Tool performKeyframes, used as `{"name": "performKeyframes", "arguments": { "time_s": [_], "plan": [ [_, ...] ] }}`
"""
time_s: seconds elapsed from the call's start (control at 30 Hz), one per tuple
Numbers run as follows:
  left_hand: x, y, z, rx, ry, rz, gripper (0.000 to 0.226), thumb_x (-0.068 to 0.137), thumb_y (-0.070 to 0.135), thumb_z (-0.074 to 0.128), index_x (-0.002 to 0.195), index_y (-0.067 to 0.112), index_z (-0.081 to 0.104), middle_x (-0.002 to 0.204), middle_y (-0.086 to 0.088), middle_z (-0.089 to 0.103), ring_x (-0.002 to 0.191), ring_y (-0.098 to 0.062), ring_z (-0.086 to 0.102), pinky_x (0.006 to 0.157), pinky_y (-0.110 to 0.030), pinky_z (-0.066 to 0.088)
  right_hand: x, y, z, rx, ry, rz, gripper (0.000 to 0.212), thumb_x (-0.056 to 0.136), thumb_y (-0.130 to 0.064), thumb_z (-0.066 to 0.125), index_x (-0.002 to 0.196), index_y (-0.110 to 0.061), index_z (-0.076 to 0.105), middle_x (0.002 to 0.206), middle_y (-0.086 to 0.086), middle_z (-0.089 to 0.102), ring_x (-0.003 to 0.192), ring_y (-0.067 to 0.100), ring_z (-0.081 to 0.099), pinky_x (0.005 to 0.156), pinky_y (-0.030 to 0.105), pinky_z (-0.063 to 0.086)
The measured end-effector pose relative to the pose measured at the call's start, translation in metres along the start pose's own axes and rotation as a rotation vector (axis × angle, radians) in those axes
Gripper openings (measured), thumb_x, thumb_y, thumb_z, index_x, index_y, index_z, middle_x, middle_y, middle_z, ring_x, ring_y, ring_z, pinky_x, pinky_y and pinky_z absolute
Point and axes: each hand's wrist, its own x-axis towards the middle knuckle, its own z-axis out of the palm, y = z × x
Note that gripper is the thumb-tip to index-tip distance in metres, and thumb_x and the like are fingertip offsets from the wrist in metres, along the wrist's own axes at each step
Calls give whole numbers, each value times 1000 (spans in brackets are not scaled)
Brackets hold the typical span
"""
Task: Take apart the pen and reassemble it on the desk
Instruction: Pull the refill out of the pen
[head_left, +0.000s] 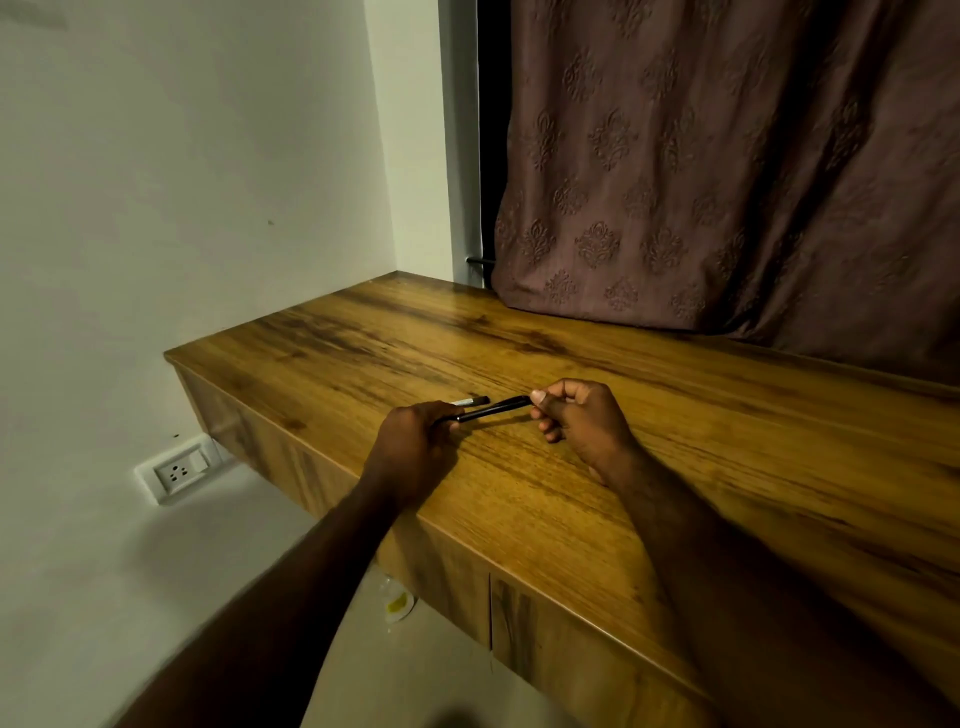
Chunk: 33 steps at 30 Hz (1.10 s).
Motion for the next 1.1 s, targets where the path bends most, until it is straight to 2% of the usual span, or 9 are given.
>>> {"name": "performKeyframes", "arguments": {
  "time_s": [0.13, 0.27, 0.43, 0.5, 0.6, 0.7, 0.83, 0.97, 1.1],
  "plan": [
    [1, 1, -1, 32, -8, 22, 25, 91, 27, 54, 106, 19, 72, 73, 5, 69, 60, -11, 62, 54, -27, 48, 0, 1, -1, -9, 8, -11, 14, 91, -7, 61, 78, -5, 66, 67, 8, 63, 53, 11, 52, 49, 24, 44],
    [1, 2, 0, 55, -5, 19, 21, 92, 20, 58, 108, 20, 72, 71, 9, 66, 59, -5, 60, 52, -19, 43, 1, 1, -3, 17, 9, -6, 7, 90, -2, 60, 89, 1, 67, 71, 11, 64, 55, 13, 53, 50, 22, 46],
    [0, 0, -1, 47, -11, -6, 20, 89, 25, 55, 98, 21, 73, 69, 4, 69, 58, -12, 63, 51, -32, 50, 1, 3, -6, 25, 9, 6, 10, 89, 0, 61, 87, -6, 69, 73, 10, 67, 56, 11, 57, 52, 21, 50],
    [-1, -3, -1, 33, 33, -56, 16, 87, 20, 58, 93, 23, 72, 67, 6, 68, 57, -8, 61, 50, -31, 51, 3, 3, -13, 104, 83, 12, 13, 89, 1, 60, 85, -8, 68, 72, 8, 66, 55, 9, 57, 52, 20, 50],
    [-1, -3, 0, 62, 25, -48, 20, 87, 23, 57, 100, 22, 72, 72, 6, 69, 61, -8, 63, 55, -31, 52, 8, 4, -23, 130, 195, 4, 14, 90, 1, 58, 86, -8, 67, 73, 6, 66, 59, 9, 57, 54, 20, 49],
    [0, -3, 1, 62, 39, -28, 20, 87, 19, 60, 101, 21, 73, 76, 5, 70, 63, -8, 63, 57, -30, 52, 9, 5, -20, -185, 190, -97, 16, 91, 0, 55, 91, -7, 69, 75, 0, 66, 68, 11, 58, 60, 17, 48],
    [0, -4, 1, 53, 52, -46, 20, 84, 10, 61, 98, 17, 73, 78, 1, 71, 66, -13, 65, 60, -31, 53, 8, 6, -18, -657, 133, -197, 23, 92, 0, 53, 100, -9, 72, 97, 3, 69, 90, 15, 62, 80, 22, 45],
    [2, -3, 2, 60, 54, -55, 21, 83, 8, 61, 97, 17, 74, 80, 2, 71, 68, -12, 65, 61, -28, 52, 10, 7, -23, -853, 126, -178, 25, 91, -1, 53, 104, -10, 73, 108, 7, 69, 100, 22, 63, 89, 34, 51],
    [2, -3, 2, 68, 34, -58, 19, 85, 10, 61, 97, 18, 73, 80, 3, 70, 67, -9, 63, 59, -24, 50, 11, 8, -22, -957, 83, -188, 28, 91, -2, 54, 109, -12, 72, 108, 7, 68, 101, 24, 62, 89, 34, 51]
  ]
}}
